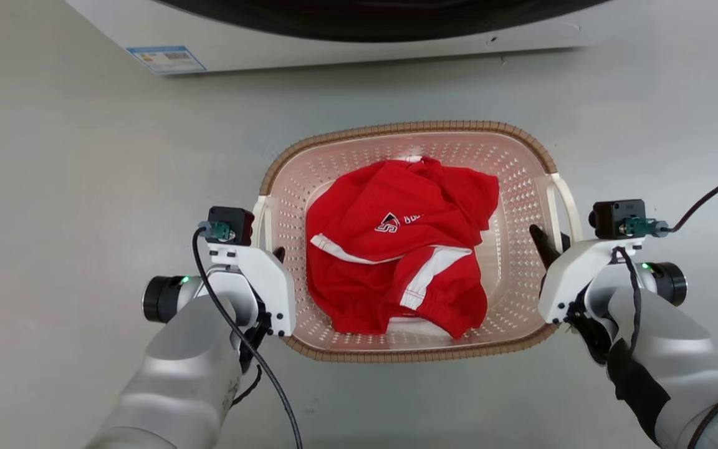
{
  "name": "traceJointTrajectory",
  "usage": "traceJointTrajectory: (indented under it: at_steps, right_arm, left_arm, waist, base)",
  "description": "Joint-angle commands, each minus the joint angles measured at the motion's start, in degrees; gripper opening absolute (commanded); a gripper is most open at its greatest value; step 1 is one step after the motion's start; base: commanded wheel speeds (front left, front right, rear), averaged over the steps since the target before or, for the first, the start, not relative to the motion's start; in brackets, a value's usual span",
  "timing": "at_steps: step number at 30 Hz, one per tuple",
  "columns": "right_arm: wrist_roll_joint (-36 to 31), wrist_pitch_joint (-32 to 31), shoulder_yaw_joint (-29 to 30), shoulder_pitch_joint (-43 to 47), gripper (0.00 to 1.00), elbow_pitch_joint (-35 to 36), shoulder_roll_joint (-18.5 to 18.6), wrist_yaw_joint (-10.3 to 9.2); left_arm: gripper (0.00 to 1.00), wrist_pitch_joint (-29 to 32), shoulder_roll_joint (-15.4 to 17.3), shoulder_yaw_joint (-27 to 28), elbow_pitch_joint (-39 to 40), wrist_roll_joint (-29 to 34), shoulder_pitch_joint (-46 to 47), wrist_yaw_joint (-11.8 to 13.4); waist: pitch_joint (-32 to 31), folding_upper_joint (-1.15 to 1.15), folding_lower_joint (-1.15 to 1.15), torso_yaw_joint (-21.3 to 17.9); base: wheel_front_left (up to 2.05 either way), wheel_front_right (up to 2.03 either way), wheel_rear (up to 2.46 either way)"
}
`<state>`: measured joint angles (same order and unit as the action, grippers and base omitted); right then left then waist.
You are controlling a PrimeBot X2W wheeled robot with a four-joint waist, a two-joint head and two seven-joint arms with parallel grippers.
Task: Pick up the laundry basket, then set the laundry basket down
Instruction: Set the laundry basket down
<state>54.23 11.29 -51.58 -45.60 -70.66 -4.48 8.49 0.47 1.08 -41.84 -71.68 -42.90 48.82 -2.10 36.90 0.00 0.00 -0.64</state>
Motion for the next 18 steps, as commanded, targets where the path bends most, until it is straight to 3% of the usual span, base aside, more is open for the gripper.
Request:
traceJointTrajectory:
  at_steps: [1,18]
  right_arm:
    - [-0.88,1.2,0.33,1.15,0.0,-3.3,7.35,-1.0]
    - [-7.37,3.44,5.89,-5.76,0.0,-3.3,7.35,-1.0]
  left_arm:
    - [0.0,-0.69,8.3,1.35,-2.28,0.82,1.01,2.53]
    - [0.0,-6.35,7.11,0.6,-2.28,1.45,9.6,1.73]
  waist:
    - [2.42,0.0,0.0,0.41]
    - [13.27,0.0,0.0,2.08]
  base:
    - [0.0,0.0,0.0]
    - [0.0,0.0,0.0]
